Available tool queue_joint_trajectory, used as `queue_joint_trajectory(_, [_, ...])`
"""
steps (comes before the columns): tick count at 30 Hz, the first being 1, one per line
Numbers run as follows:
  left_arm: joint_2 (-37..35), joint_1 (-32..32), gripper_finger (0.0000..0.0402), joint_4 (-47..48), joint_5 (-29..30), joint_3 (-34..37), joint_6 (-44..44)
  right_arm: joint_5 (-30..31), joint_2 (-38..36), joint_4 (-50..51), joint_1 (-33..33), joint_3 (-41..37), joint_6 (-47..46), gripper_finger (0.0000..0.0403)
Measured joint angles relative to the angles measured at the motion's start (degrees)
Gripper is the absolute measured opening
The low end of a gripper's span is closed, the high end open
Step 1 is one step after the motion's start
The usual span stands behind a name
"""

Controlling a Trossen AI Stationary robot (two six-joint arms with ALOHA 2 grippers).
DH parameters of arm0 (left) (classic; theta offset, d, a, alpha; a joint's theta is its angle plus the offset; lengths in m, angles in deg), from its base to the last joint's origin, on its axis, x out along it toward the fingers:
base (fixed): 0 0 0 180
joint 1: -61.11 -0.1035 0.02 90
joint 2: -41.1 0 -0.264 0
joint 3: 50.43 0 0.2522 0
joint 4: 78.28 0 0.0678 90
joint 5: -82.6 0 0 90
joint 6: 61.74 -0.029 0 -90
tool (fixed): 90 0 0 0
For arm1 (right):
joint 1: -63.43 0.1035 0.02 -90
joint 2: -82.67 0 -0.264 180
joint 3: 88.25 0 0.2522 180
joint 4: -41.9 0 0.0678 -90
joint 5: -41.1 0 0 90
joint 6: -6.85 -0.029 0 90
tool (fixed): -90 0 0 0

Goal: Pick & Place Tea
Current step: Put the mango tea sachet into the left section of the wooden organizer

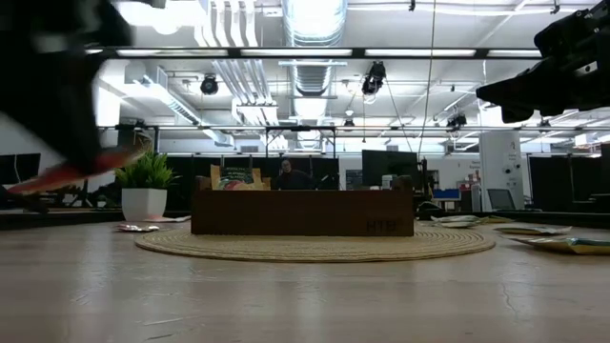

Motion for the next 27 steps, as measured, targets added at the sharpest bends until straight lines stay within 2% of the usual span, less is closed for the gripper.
queue_joint_trajectory(6, [-0.07,-4.90,0.0008,-0.07,9.99,-0.93,-6.49,-0.01,0.00,-0.01,0.00,0.00,0.00,0.0009])
queue_joint_trajectory(16, [-0.14,-12.06,0.0008,-0.60,18.95,-0.78,-10.38,0.02,0.00,-0.01,0.00,0.01,0.00,0.0009])
queue_joint_trajectory(27, [-0.20,-17.33,0.0012,-6.34,22.05,-0.50,-18.47,0.00,0.00,-0.02,0.00,0.02,0.00,0.0009])
